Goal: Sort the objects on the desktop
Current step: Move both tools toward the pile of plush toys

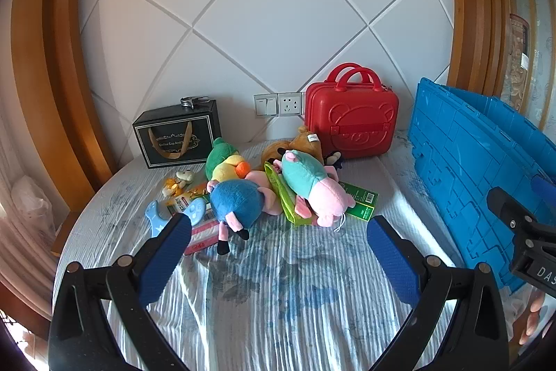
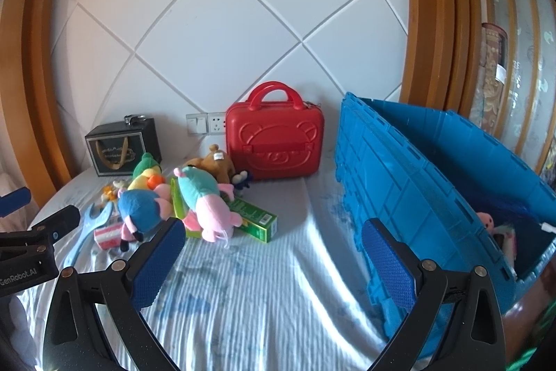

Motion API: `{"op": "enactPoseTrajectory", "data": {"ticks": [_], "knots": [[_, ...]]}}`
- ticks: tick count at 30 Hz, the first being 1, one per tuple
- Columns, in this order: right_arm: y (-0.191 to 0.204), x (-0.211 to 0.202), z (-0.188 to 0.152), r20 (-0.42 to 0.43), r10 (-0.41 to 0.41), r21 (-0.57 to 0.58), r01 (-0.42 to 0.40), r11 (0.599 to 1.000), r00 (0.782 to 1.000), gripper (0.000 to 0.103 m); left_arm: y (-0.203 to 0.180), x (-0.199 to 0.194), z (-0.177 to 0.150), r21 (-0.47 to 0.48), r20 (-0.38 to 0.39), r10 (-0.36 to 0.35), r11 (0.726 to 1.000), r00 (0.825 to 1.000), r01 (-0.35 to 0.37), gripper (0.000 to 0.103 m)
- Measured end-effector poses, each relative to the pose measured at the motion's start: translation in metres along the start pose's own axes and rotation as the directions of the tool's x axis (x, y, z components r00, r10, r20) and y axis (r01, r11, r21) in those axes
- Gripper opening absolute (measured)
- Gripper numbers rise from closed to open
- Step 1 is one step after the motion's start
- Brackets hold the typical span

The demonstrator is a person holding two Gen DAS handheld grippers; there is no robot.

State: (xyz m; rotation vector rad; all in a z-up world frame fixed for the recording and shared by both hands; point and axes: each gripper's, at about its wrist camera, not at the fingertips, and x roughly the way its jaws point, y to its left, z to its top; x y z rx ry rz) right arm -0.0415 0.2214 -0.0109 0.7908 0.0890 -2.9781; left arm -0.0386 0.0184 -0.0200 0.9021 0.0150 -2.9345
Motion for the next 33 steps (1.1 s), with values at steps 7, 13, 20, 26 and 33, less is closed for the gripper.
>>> {"op": "enactPoseTrajectory", "data": {"ticks": [7, 13, 20, 26, 33], "knots": [[0.011, 0.027, 0.006, -0.026, 0.036, -0.016, -0.036, 0.999, 0.999, 0.103, 0.017, 0.024, 0.002, -0.029, -0.036, 0.031, 0.999, 0.999, -0.032, 0.103], [0.020, 0.060, 0.006, -0.073, 0.068, -0.027, -0.070, 0.997, 0.995, 0.103, 0.046, 0.057, -0.005, -0.051, -0.088, 0.101, 0.993, 0.991, -0.105, 0.103], [0.027, 0.114, -0.002, -0.169, 0.089, -0.033, -0.096, 0.995, 0.982, 0.103, 0.096, 0.110, -0.033, -0.079, -0.191, 0.178, 0.977, 0.965, -0.196, 0.103], [0.044, 0.173, -0.011, -0.262, 0.109, -0.050, -0.127, 0.991, 0.959, 0.103, 0.126, 0.154, -0.051, -0.111, -0.276, 0.195, 0.966, 0.941, -0.233, 0.102], [0.076, 0.227, -0.015, -0.326, 0.150, -0.073, -0.184, 0.980, 0.933, 0.103, 0.112, 0.213, -0.025, -0.095, -0.281, 0.164, 0.976, 0.945, -0.198, 0.102]]}}
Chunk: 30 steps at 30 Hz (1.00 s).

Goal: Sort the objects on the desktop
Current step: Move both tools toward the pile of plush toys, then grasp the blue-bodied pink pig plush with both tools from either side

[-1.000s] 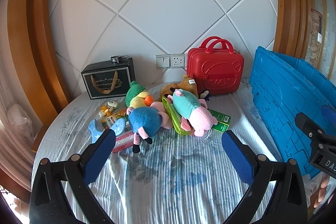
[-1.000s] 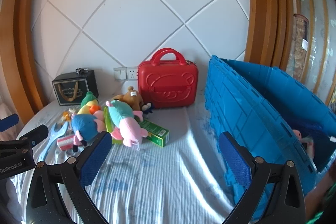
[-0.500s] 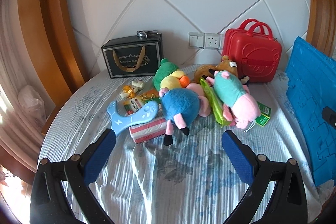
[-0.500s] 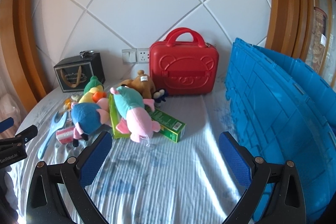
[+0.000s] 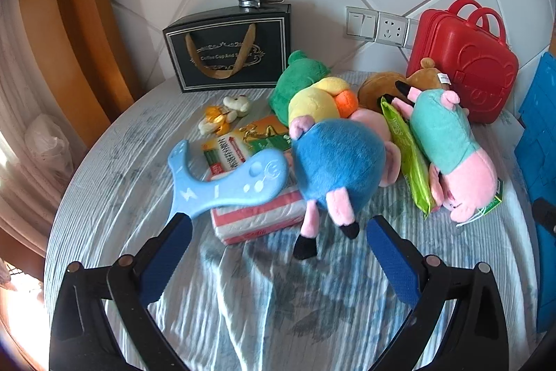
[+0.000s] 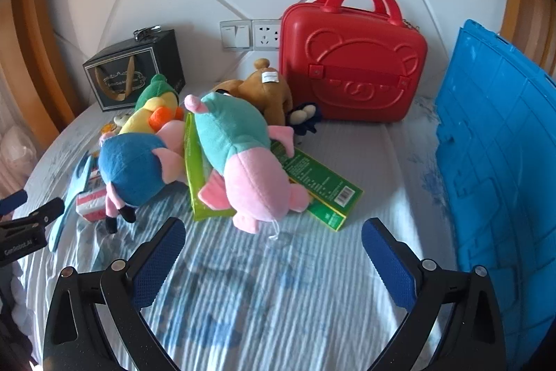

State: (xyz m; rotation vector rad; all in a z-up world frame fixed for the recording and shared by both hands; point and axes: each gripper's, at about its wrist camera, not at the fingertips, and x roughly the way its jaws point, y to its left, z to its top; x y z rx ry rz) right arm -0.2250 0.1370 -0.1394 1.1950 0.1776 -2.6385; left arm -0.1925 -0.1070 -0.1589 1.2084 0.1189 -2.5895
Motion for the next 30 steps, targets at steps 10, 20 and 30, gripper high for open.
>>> {"op": "enactPoseTrajectory", "data": {"ticks": [10, 20, 30], "knots": [[0.005, 0.069, 0.028, -0.053, -0.001, -0.036, 0.000, 0.999, 0.999, 0.103, -0.049, 0.085, 0.055, 0.054, -0.074, -0.035, 0.998, 0.997, 0.039, 0.102], [-0.001, 0.151, 0.029, -0.175, -0.011, -0.054, 0.002, 0.999, 0.985, 0.091, -0.069, 0.129, 0.033, 0.099, -0.176, -0.006, 0.995, 0.984, 0.024, 0.093], [-0.060, 0.092, -0.024, -0.226, -0.095, 0.056, 0.110, 0.992, 0.969, 0.076, -0.002, 0.071, -0.045, 0.048, -0.264, -0.007, 0.999, 0.964, 0.020, 0.086]]}}
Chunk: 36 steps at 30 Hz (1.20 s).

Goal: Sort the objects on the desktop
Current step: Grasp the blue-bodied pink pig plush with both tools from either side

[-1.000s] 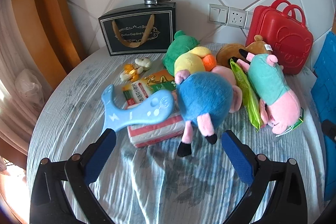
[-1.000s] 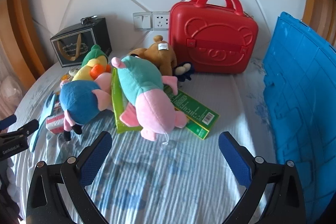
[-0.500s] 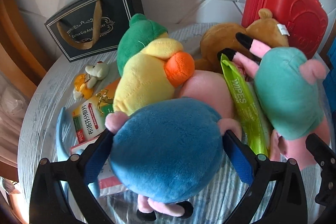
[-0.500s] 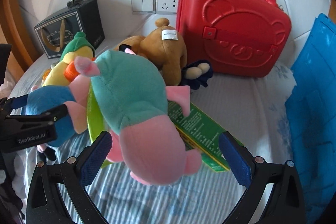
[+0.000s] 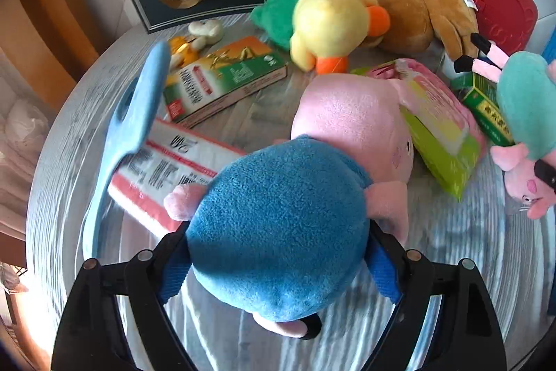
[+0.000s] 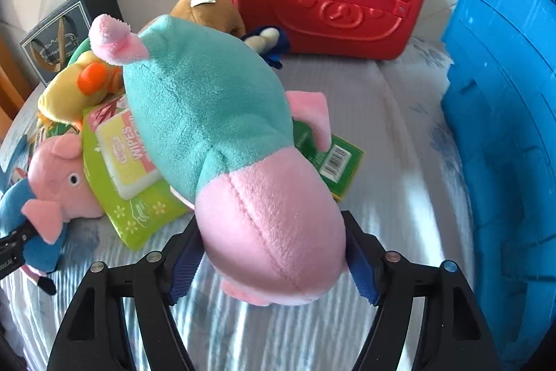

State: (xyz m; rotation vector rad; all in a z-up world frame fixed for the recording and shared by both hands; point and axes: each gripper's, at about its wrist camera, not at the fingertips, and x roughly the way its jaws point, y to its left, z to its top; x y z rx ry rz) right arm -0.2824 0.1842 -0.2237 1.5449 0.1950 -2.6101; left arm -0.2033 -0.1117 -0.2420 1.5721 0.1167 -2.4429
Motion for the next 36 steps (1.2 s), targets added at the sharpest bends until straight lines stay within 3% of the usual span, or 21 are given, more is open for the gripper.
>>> {"op": "enactPoseTrajectory", "data": {"ticks": [4, 7, 11, 15, 22, 25, 28, 32, 36], "knots": [[0.000, -0.031, -0.022, 0.033, 0.035, -0.015, -0.034, 0.999, 0.999, 0.083, 0.027, -0.013, -0.030, -0.010, -0.018, 0.027, 1.000, 0.999, -0.028, 0.091], [0.021, -0.052, -0.031, 0.057, 0.157, -0.077, -0.153, 0.985, 0.986, 0.086, 0.042, -0.021, -0.042, -0.042, -0.021, 0.018, 0.999, 1.000, -0.018, 0.092], [0.066, -0.057, -0.034, 0.024, 0.277, -0.173, -0.269, 0.947, 0.960, 0.089, 0.044, -0.038, -0.055, -0.057, -0.002, -0.002, 0.998, 1.000, 0.002, 0.092], [0.109, -0.050, -0.042, -0.038, 0.346, -0.236, -0.345, 0.908, 0.937, 0.100, 0.045, -0.047, -0.073, -0.066, 0.001, -0.006, 0.998, 1.000, 0.006, 0.093], [0.147, -0.031, -0.060, -0.121, 0.408, -0.314, -0.425, 0.849, 0.905, 0.103, 0.062, -0.058, -0.104, -0.166, -0.006, 0.081, 0.983, 0.997, -0.081, 0.093], [0.158, -0.021, -0.062, -0.144, 0.433, -0.349, -0.456, 0.819, 0.890, 0.103, 0.063, -0.059, -0.114, -0.245, 0.015, 0.058, 0.968, 0.998, -0.053, 0.093], [0.169, -0.017, -0.062, -0.148, 0.453, -0.405, -0.472, 0.783, 0.879, 0.103, 0.049, -0.049, -0.115, -0.266, 0.054, 0.058, 0.963, 0.997, -0.042, 0.093], [0.175, -0.014, -0.062, -0.081, 0.482, -0.468, -0.460, 0.755, 0.873, 0.103, 0.036, -0.019, -0.112, -0.241, 0.037, 0.147, 0.961, 0.988, -0.134, 0.093], [0.184, 0.000, -0.068, -0.094, 0.447, -0.533, -0.424, 0.732, 0.890, 0.103, 0.050, -0.010, -0.106, -0.278, 0.059, 0.125, 0.955, 0.990, -0.104, 0.093]]}}
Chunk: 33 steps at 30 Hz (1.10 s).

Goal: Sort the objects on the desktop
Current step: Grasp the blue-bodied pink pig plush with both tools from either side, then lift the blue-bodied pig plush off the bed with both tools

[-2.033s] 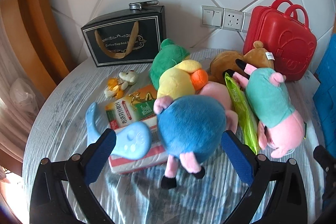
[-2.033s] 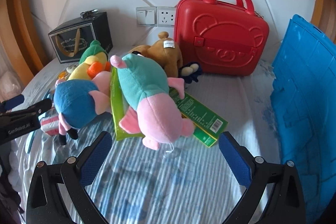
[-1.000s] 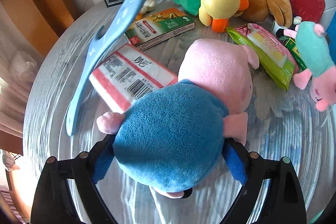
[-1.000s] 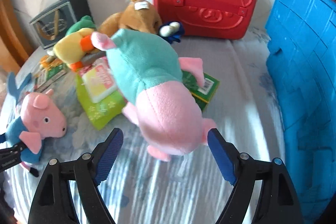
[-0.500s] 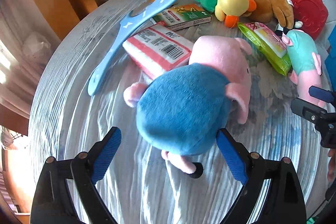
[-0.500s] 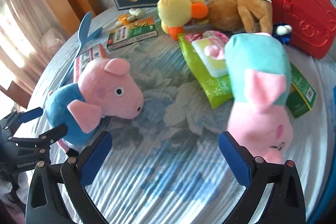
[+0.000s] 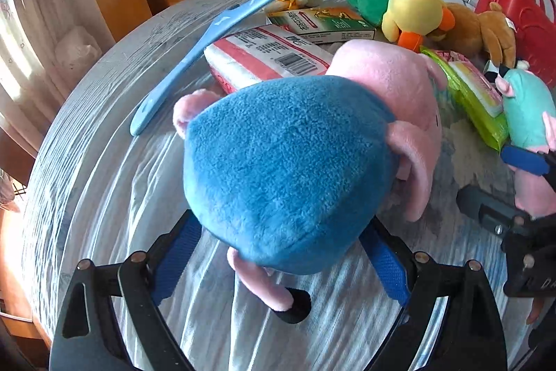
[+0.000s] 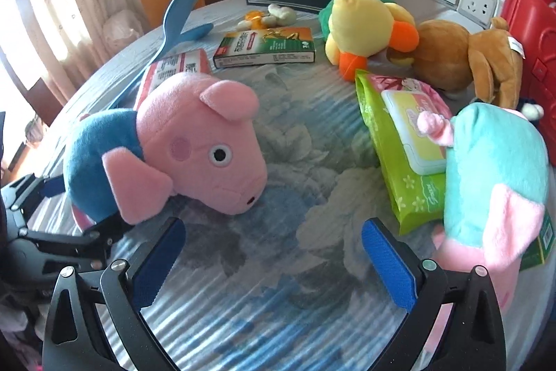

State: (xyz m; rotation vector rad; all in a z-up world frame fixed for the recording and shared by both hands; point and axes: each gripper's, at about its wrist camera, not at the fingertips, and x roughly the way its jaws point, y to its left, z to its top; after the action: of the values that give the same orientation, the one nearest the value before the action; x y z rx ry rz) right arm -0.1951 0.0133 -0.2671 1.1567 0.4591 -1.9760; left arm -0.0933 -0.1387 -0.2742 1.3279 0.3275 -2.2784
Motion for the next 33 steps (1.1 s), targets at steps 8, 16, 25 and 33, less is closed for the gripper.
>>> {"op": "enactPoseTrajectory", "data": {"ticks": [8, 16, 25, 33], "knots": [[0.022, 0.023, 0.021, 0.030, 0.055, -0.040, -0.053, 0.998, 0.998, 0.103, 0.020, 0.009, 0.020, -0.002, 0.024, -0.010, 1.000, 1.000, 0.010, 0.093], [0.029, 0.057, 0.040, 0.009, 0.089, -0.038, -0.089, 0.995, 0.996, 0.103, 0.031, 0.024, 0.022, -0.014, -0.022, -0.094, 0.995, 0.995, 0.094, 0.096], [0.056, 0.049, 0.037, 0.029, 0.085, -0.091, -0.082, 0.992, 0.996, 0.053, 0.019, 0.005, 0.024, 0.078, -0.001, -0.110, 0.991, 0.994, 0.110, 0.071], [0.053, -0.008, 0.024, 0.104, 0.060, -0.030, -0.057, 0.998, 0.993, 0.050, 0.012, -0.051, 0.020, 0.147, 0.092, -0.168, 0.977, 0.981, 0.154, 0.069]]}}
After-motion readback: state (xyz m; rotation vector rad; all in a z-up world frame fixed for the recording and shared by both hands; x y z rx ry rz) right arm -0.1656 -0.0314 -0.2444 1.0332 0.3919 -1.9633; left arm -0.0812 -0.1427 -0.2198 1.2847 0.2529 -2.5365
